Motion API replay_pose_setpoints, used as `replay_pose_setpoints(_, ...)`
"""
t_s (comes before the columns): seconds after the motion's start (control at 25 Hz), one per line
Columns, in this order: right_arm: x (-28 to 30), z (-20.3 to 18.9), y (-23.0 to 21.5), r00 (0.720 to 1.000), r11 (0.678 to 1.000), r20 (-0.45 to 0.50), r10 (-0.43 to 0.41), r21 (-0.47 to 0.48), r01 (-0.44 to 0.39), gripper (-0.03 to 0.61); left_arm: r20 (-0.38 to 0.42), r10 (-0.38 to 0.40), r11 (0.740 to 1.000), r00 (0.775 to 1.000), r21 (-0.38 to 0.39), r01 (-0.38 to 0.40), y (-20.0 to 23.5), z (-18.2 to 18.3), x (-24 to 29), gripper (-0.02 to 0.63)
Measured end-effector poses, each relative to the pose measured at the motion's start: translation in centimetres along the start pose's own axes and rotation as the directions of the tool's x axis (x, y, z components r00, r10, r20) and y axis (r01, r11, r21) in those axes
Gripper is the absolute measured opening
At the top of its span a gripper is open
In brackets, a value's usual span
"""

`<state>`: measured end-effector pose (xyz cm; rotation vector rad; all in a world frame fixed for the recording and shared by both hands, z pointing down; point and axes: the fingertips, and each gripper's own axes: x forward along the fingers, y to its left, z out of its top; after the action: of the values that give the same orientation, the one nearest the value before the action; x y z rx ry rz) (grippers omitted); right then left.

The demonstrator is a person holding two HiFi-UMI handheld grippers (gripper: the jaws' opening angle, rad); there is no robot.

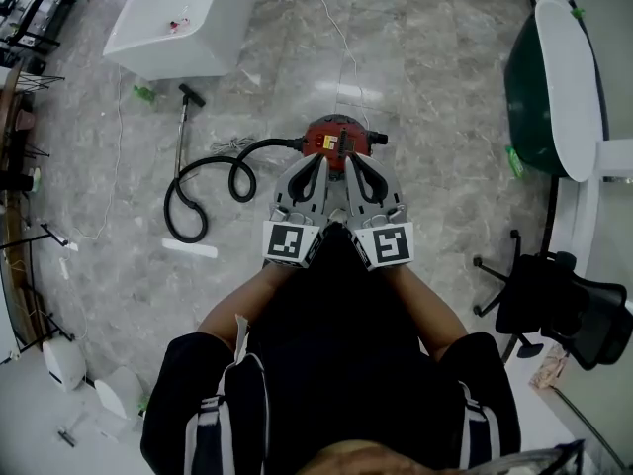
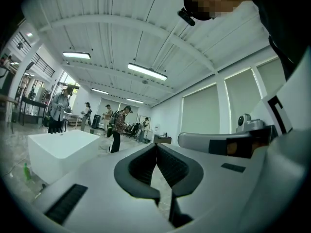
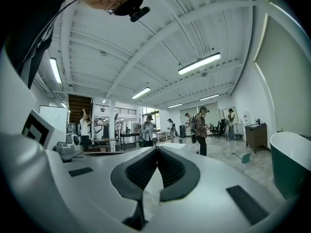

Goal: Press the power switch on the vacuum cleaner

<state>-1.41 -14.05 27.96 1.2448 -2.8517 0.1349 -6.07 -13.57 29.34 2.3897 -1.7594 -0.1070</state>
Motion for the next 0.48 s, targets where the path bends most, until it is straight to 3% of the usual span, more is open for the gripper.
replay_pose_setpoints(0.24, -0.1, 0.9, -0.2, 0.999, 1.000, 0.037, 0.012, 0.001, -0.012, 0.018, 0.050, 0.012, 0.999, 0.999, 0.051, -0.015, -0.9, 0.7, -1.0, 0.020)
replay_pose_setpoints(0.48, -0.5, 0.4, 1.1, 0.999, 1.000, 0.018, 0.030, 0.003, -0.030, 0.018, 0.038, 0.054, 0.996, 0.998, 0.064, -0.056, -0.4, 0.9, -2.3, 0.020)
